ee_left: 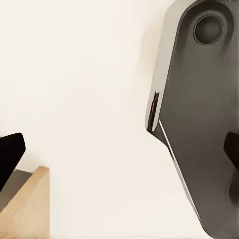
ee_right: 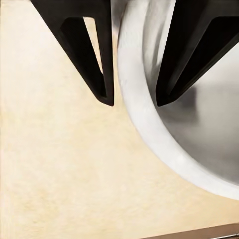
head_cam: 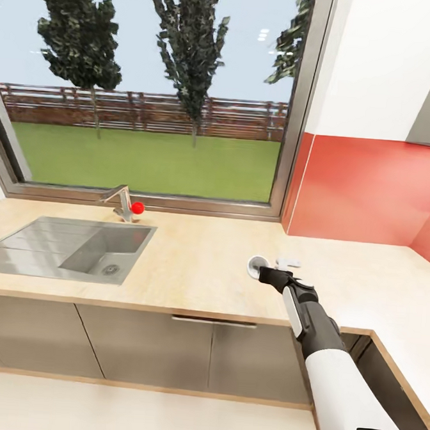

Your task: Set up a coffee station on the kitchen countertop: keep the coffee maker on the countertop, move the bottle of coffee from the kitchen shelf to the counter next to the coffee maker, place a paper coffee filter on top of the coffee maker, put the saucer next to the coffee maker with the coffee cup on the saucer, and place the electric kettle next to the coffee maker.

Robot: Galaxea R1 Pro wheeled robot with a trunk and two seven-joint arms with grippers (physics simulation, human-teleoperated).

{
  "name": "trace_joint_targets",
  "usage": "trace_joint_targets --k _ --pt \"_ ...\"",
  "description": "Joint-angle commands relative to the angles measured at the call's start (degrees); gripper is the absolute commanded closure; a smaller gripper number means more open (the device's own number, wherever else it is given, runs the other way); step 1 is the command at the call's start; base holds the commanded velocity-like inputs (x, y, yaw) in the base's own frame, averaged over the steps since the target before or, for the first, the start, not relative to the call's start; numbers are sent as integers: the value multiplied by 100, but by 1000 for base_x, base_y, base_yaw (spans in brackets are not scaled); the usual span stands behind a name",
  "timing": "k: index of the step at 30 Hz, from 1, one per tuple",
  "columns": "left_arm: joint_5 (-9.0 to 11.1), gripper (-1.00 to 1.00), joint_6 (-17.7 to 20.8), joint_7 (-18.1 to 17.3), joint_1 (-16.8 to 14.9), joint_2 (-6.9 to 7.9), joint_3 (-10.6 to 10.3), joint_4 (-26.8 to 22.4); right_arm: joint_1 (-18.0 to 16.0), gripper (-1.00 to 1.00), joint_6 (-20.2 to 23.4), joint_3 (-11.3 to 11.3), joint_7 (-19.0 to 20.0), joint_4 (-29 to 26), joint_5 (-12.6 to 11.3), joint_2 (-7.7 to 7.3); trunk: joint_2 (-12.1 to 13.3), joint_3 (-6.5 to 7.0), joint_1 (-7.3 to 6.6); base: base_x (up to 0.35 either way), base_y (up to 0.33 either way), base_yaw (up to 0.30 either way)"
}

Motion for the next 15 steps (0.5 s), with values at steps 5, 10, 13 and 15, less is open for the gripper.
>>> trace_joint_targets --k 5,10,13,15 --pt "-58 -100 -26 13 -14 0 48 4 -5 100 32 -17 21 -9 -27 6 -13 -13 0 -336 0 236" --pt "-58 -100 -26 14 -16 0 52 4 -5 100 32 -16 21 -2 -27 6 -13 -13 0 -334 41 272" --pt "-58 -100 -22 14 -16 0 55 4 -5 100 33 -16 21 -1 -27 6 -13 -13 0 -277 157 275" --pt "-58 -100 -19 14 -16 -3 55 4 -5 100 35 -16 21 0 -27 6 -13 -13 0 -139 158 276"
